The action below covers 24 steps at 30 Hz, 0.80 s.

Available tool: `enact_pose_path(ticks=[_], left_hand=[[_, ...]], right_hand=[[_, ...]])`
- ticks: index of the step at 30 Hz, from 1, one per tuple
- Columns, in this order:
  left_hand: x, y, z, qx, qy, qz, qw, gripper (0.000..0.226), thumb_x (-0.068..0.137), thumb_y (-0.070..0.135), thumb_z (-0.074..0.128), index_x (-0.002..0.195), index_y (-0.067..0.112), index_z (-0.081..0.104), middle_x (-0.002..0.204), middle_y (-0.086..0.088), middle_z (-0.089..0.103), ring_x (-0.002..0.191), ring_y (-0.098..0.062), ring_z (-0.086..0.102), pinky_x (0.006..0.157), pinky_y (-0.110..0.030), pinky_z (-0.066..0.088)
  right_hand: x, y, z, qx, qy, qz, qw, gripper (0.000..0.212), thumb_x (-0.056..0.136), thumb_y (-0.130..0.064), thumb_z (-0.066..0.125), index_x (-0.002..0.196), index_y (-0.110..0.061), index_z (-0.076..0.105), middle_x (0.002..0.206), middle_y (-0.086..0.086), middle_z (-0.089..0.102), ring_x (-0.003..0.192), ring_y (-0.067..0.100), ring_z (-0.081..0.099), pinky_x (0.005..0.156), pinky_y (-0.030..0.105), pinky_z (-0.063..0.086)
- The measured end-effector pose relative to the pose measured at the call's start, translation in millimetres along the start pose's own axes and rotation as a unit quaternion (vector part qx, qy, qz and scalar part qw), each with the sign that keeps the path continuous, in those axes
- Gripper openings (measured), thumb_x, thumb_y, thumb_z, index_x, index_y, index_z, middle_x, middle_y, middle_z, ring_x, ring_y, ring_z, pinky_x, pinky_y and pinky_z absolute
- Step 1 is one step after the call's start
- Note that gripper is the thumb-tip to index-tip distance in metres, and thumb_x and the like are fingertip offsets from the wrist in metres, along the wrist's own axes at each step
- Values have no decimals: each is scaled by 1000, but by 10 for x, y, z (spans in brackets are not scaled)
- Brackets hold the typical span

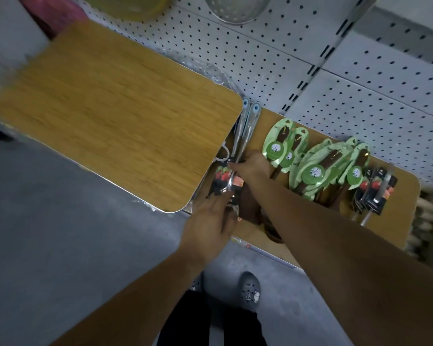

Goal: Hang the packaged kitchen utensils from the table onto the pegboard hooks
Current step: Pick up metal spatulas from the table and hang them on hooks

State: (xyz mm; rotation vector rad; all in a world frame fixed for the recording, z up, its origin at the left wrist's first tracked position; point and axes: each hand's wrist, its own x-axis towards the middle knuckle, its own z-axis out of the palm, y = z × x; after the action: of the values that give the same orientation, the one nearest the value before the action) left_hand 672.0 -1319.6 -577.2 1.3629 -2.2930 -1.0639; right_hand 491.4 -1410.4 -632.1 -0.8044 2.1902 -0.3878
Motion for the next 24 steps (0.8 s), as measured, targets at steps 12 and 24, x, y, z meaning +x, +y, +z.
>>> enact_pose_path(ticks=[12,24], left_hand=[[19,-166,-19,-54,2,-94,994,56,86,27,37,141,31,44,128,6,61,118,-13,57,95,-40,51],[643,-206,205,-111,-13,-165,980,25,89,7,54,105,22,65,102,1,69,93,-15,65,89,-39,54]], right_hand=[[-19,167,-190,77,2,57,995,29,74,-28,88,81,-7,71,81,5,68,68,17,61,59,24,50],[-723,595,-691,427,-94,112,892,46,63,-8,84,106,0,70,99,12,75,85,23,75,77,42,63]])
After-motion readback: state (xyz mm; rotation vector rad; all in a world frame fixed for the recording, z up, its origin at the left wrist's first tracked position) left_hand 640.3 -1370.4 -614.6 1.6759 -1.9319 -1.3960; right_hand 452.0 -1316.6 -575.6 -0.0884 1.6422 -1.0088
